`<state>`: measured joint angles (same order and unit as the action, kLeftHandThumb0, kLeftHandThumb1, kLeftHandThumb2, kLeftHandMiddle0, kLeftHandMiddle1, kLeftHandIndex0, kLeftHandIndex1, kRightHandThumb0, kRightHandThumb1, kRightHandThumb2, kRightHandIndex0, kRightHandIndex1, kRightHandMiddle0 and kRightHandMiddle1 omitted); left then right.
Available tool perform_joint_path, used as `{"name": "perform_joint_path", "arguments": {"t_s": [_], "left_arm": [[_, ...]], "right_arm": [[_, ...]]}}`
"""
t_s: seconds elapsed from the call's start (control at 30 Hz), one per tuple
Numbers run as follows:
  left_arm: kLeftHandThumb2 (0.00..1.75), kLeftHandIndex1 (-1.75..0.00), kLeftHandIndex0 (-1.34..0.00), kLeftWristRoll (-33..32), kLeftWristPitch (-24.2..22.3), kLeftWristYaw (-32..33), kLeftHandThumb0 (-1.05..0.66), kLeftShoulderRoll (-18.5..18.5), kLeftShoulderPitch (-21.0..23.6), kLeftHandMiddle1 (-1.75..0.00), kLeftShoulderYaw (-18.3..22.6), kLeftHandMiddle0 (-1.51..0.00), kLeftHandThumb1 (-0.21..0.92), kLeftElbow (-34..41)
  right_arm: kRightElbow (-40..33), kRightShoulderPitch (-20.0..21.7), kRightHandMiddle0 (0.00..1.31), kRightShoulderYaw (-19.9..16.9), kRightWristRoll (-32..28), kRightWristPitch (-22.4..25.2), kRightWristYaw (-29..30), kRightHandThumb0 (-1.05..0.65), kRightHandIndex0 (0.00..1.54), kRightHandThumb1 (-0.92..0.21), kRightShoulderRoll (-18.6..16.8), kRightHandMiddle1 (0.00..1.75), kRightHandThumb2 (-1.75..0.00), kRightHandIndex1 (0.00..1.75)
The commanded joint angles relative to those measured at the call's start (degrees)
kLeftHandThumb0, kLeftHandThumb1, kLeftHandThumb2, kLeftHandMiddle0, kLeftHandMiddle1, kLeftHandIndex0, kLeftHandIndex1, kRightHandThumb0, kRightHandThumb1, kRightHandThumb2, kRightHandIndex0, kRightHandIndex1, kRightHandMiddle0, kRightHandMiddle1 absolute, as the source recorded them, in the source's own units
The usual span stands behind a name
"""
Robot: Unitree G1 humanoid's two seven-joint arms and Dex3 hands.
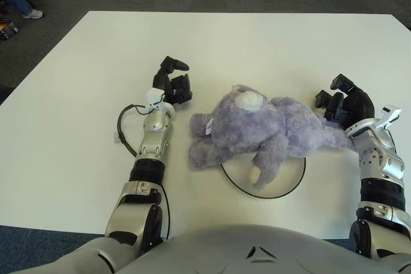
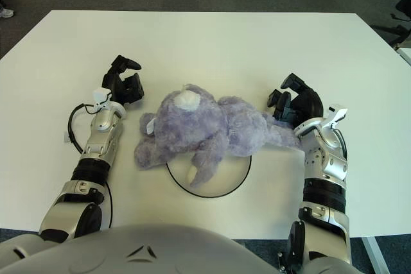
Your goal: Put the doll into the plate.
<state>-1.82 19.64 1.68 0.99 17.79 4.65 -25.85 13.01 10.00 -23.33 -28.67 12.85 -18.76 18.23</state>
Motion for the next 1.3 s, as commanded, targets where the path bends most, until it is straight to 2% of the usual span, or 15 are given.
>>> {"name": "perform_joint_path", "arguments": {"t_s": [0.0, 1.13, 1.2, 1.27], "left_arm": [[1.15, -1.75, -0.50, -0.5, 0.4, -0.4, -0.43, 0.0, -3.8, -1.75, 0.3, -1.16, 0.45, -1.9], [1.14, -1.75, -0.50, -0.4, -0.6, -0.7, -0.43, -0.1, -4.4, -1.75, 0.2, -1.16, 0.46, -0.4], [1.14, -1.75, -0.50, -0.5, -0.7, -0.9, -0.43, -0.1, -4.4, -1.75, 0.2, -1.16, 0.46, -0.3], [1.14, -1.75, -0.50, -0.6, -0.8, -1.0, -0.43, -0.1, -4.5, -1.75, 0.3, -1.16, 0.46, -0.1]], "right_arm": [[0.8, -1.9, 0.69, 0.4, 0.2, 1.9, 0.6, -0.01, 0.89, 0.07, -1.1, 1.73, -1.75, 1.75], [-0.5, -2.5, 0.72, 1.5, 1.8, 2.0, 3.6, -0.01, 0.89, 0.08, -1.6, 1.69, -1.75, 1.75], [-0.6, -2.6, 0.72, 1.5, 1.8, 2.0, 3.6, -0.27, 1.10, -0.05, -1.6, 1.72, -1.62, 1.75], [-0.7, -2.7, 0.72, 1.6, 1.7, 2.1, 3.6, -0.40, 1.20, -0.12, -1.5, 1.73, -1.55, 1.75]]}}
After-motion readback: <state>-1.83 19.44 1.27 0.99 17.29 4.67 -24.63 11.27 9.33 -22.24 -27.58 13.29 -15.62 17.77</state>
